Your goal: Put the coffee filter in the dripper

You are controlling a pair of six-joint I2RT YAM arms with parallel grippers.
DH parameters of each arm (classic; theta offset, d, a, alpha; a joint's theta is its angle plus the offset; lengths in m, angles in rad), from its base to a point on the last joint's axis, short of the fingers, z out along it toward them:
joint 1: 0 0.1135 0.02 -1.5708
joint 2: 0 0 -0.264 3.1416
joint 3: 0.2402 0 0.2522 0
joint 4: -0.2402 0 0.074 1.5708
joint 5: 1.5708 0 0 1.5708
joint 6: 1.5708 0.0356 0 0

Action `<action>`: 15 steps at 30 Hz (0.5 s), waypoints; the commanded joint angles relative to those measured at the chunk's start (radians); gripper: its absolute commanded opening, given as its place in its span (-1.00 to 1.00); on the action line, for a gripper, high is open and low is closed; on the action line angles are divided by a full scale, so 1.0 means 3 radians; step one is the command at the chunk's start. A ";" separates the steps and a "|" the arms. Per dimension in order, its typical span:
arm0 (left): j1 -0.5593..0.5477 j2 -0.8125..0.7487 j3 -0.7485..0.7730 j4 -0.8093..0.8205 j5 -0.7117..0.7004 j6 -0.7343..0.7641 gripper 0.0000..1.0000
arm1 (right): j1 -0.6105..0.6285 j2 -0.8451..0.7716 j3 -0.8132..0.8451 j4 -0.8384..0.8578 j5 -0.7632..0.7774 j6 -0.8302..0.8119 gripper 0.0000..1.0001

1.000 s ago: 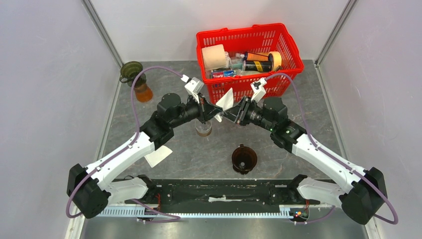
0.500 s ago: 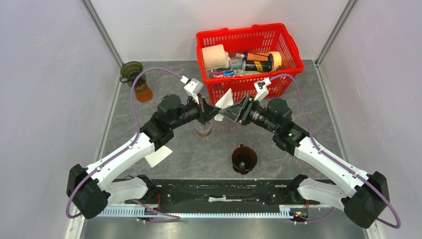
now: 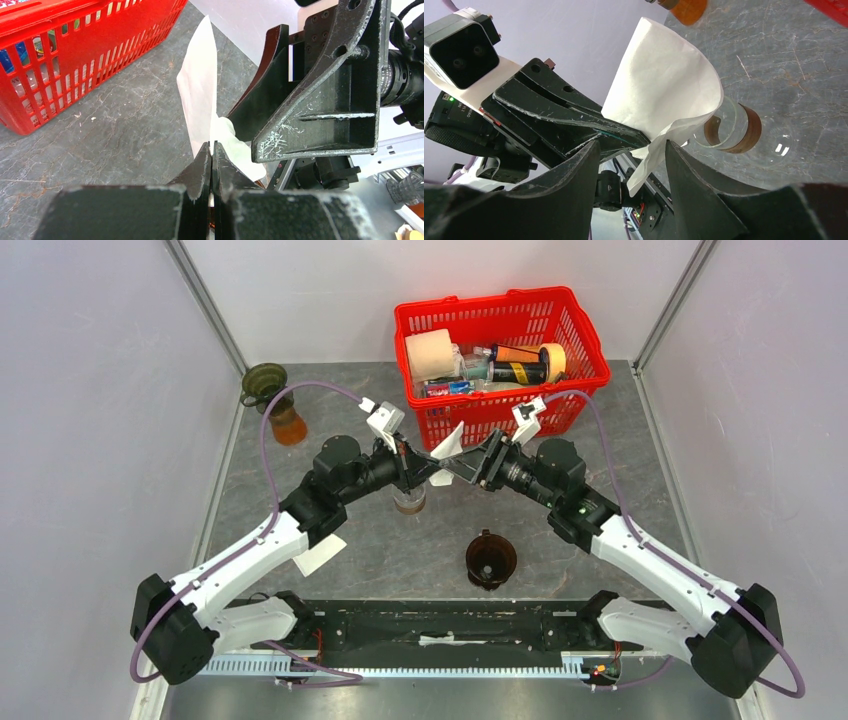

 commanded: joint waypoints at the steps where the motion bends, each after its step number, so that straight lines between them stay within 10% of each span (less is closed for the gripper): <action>1: -0.0019 -0.0079 -0.0011 0.0162 -0.0004 -0.0046 -0.95 | 0.0001 -0.0155 0.0026 -0.0047 0.0131 -0.0077 0.18; 15: -0.0019 -0.0114 -0.0026 0.0110 -0.0092 0.0038 -0.95 | 0.0002 -0.0270 0.0196 -0.0588 0.0161 -0.0318 0.18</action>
